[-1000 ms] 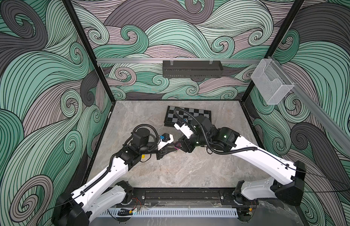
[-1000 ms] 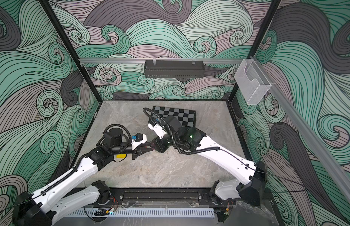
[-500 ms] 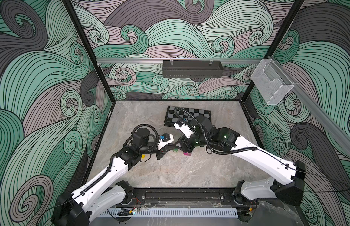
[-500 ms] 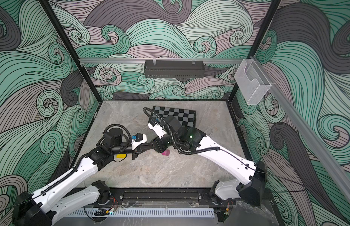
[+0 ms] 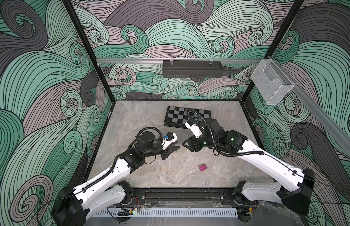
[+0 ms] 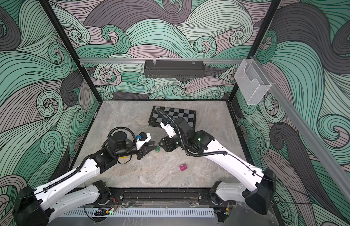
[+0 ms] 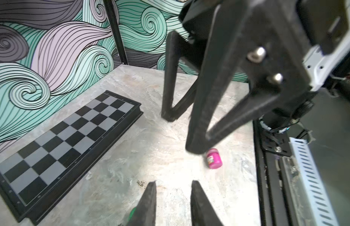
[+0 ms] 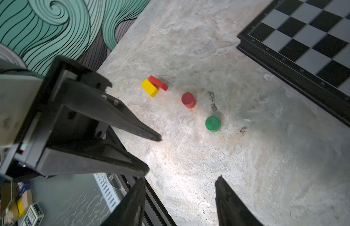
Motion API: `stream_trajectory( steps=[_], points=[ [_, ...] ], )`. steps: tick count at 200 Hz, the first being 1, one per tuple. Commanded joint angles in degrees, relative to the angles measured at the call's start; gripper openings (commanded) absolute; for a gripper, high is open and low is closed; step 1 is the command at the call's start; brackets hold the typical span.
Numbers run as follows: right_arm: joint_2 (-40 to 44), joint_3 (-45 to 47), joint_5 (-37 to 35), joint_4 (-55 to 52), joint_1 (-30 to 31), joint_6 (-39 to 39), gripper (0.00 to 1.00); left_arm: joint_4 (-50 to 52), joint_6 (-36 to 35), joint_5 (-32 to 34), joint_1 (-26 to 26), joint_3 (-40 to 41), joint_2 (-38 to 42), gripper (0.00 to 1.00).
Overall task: Close the paint jar lid
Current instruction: Screw the lid onto the paint jar.
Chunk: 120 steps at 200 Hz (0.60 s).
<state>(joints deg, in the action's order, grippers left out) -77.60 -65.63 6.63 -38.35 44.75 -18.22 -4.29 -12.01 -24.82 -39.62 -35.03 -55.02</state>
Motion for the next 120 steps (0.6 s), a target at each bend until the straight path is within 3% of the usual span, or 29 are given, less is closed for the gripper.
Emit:
stream_trajectory(
  steps=[1, 23, 68, 84, 120],
  points=[
    [3.9, 5.2, -2.9, 1.2, -3.4, -3.5, 0.64, -3.3, 3.2, 6.9, -0.5, 0.0, 1.0, 0.41],
    [8.0, 11.9, -4.0, 0.6, -6.1, -5.0, 0.73, -3.2, 4.5, 9.6, -0.6, 0.2, 1.8, 0.51],
    [8.8, 21.1, -6.1, 0.3, -6.3, -7.0, 0.81, -4.2, 7.8, 11.1, -0.7, 1.4, 3.0, 0.71],
    [5.7, 22.2, -6.8, 3.5, -6.3, -6.8, 0.83, -5.3, 8.7, 11.7, -0.8, 2.4, 3.1, 0.76],
    [-6.1, 18.0, -6.3, 8.0, -4.8, -2.7, 0.86, -4.6, 9.4, 12.2, -0.9, 2.8, 4.1, 0.77]
  ],
)
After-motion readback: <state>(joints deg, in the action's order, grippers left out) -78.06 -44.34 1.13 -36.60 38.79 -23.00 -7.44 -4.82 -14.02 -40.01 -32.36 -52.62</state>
